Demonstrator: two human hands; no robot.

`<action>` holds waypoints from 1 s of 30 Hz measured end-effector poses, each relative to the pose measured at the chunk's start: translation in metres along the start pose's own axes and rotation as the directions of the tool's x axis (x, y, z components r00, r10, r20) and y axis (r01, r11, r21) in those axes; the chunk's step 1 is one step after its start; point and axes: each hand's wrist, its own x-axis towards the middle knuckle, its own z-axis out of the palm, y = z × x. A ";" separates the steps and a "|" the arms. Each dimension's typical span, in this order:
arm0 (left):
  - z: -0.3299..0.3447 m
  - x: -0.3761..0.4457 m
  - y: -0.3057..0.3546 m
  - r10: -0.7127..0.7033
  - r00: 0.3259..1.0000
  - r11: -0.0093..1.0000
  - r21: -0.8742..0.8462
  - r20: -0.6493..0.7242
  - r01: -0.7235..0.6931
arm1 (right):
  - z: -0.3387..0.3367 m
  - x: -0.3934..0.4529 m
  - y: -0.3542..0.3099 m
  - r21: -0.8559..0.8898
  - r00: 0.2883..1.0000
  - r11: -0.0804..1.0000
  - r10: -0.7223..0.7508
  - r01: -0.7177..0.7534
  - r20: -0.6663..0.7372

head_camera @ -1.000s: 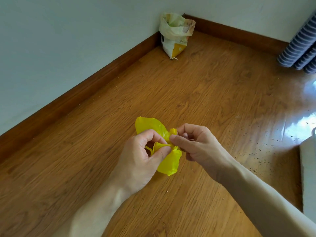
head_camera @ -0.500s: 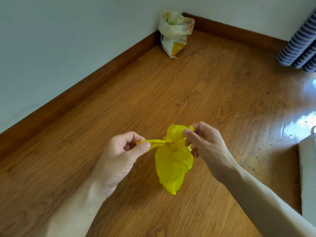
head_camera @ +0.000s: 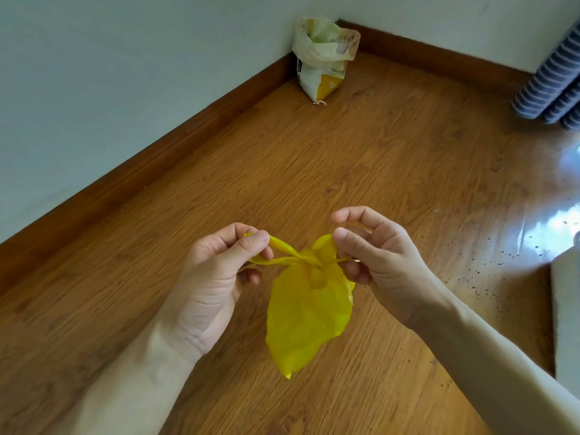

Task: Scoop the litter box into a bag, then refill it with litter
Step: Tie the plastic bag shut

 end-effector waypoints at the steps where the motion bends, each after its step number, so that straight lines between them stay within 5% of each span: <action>1: 0.000 0.000 0.000 -0.001 1.000 1.000 -0.002 -0.010 0.001 | -0.001 0.000 -0.001 0.028 1.000 1.000 0.011 -0.012 0.019; 7: 0.006 -0.003 0.001 0.057 0.998 0.998 0.003 0.013 -0.057 | 0.001 0.003 -0.002 0.105 0.996 0.994 -0.051 0.043 0.074; 20: 0.022 -0.012 0.003 0.113 0.977 0.992 0.035 0.180 -0.121 | 0.023 -0.006 -0.014 -0.083 0.979 0.976 -0.200 0.202 0.037; 30: 0.029 -0.021 0.004 0.214 0.931 0.921 0.256 0.296 -0.293 | 0.025 -0.003 -0.012 -0.197 0.964 0.952 -0.254 0.235 -0.076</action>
